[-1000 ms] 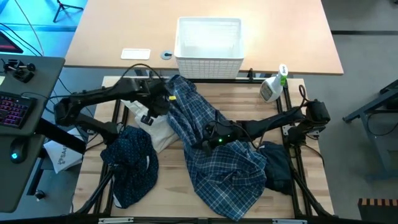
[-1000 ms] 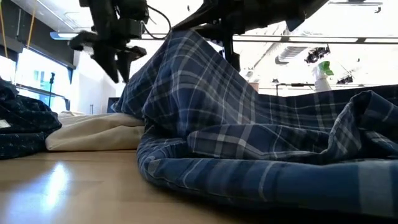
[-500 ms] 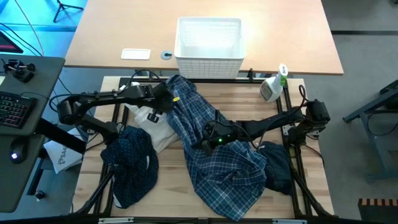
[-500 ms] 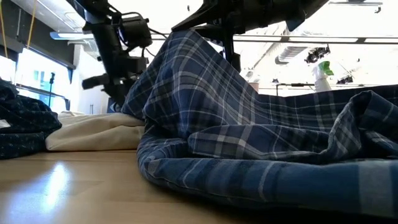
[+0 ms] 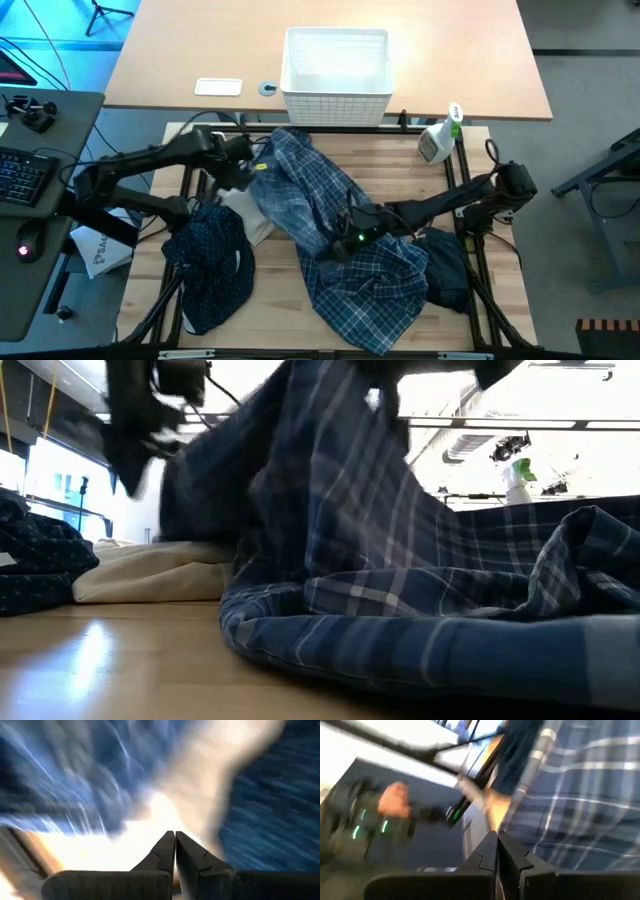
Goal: Fold Laundry from Bin
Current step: Fold the blue checkered long sleeve
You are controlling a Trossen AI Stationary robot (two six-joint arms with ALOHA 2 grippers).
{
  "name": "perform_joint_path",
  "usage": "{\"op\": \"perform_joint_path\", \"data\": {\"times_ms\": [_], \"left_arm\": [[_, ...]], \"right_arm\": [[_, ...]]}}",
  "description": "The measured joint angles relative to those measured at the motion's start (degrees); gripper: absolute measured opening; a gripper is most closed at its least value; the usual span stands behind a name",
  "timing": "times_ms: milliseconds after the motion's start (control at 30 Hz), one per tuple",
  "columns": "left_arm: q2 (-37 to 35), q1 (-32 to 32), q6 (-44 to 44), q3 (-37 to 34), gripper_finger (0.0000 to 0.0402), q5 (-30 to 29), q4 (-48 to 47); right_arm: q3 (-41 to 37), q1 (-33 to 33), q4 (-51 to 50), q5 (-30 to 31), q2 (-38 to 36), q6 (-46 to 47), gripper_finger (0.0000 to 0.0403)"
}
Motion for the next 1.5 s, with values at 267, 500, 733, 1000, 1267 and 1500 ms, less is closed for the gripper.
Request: {"op": "perform_joint_path", "data": {"times_ms": [267, 500, 733, 1000, 1267, 1500], "left_arm": [[-0.9, -4.4, -12.2, 12.4, 0.0000, 8.7, -13.1], [-0.8, -6.6, -19.3, 6.3, 0.0014, 15.4, -2.6], [-0.7, -7.3, -25.0, -1.0, 0.0070, 30.4, 18.5], [-9.2, -14.1, -24.9, -3.5, 0.0053, 28.6, 32.0], [-10.7, -15.8, -41.9, -11.6, 0.0083, 30.2, 49.9], [-11.8, -17.8, -24.8, -11.5, 0.0189, 25.5, 50.4]], "right_arm": [[0.0, 2.1, -0.1, 0.4, -1.0, 2.0, 0.0000], [0.5, 2.2, 2.5, 12.5, -0.9, 3.1, 0.0000], [6.7, 2.2, 0.1, 21.8, -0.7, 0.8, 0.0000], [13.1, 2.2, -6.0, 28.0, -0.6, 1.8, 0.0000], [17.5, 1.8, -8.9, 30.4, -0.6, -2.7, 0.0000], [17.8, 1.8, -9.1, 31.6, -0.6, -2.7, 0.0000]]}}
